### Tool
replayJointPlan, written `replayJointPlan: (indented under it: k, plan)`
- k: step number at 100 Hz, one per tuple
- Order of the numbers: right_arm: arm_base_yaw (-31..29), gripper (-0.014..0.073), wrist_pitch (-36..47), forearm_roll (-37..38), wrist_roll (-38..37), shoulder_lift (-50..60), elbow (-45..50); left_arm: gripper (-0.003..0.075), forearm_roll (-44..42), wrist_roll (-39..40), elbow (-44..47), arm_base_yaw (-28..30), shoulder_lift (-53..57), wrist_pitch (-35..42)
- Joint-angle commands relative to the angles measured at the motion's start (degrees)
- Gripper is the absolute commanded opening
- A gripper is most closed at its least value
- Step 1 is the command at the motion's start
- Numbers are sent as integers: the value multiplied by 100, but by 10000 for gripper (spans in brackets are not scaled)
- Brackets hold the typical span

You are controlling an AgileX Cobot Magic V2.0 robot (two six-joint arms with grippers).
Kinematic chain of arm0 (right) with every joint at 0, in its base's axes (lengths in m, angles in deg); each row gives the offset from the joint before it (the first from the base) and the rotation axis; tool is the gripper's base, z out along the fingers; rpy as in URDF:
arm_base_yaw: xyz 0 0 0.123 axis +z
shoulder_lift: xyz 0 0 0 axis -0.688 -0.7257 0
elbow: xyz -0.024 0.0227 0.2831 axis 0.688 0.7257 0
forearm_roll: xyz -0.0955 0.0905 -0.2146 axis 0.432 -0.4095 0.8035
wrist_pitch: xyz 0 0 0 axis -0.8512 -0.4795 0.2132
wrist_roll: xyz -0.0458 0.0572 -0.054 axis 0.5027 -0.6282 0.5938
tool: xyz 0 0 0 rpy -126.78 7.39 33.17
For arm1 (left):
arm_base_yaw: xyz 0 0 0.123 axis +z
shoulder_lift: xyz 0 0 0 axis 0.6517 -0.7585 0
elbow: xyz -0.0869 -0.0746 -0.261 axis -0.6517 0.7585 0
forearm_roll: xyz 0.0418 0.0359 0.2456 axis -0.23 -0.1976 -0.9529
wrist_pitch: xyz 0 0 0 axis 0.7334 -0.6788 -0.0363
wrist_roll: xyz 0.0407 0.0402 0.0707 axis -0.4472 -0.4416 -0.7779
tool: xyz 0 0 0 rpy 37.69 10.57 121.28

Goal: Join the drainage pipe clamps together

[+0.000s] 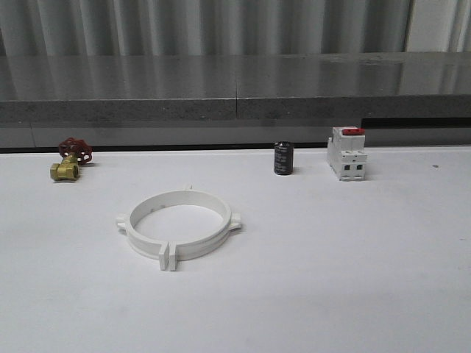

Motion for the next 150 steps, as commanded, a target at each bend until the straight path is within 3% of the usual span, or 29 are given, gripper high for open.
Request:
replayJointPlan:
  k: [1, 80, 89, 113, 150]
  plan:
    - [-4, -67, 509, 50, 46, 110, -117, -21, -15, 8, -143, 18, -33, 415]
    - [-4, -67, 509, 50, 46, 110, -117, -20, -15, 8, -143, 18, -33, 456]
    - [-4, -67, 509, 50, 46, 110, -117, -21, -15, 8, -6, 18, 3, 823]
    - [-4, -67, 509, 50, 46, 110, -117, -20, -15, -84, 1164, 18, 807, 2968]
    - [-4, -67, 509, 50, 46, 110, -117, -20, -15, -84, 2594, 365, 2237, 3208]
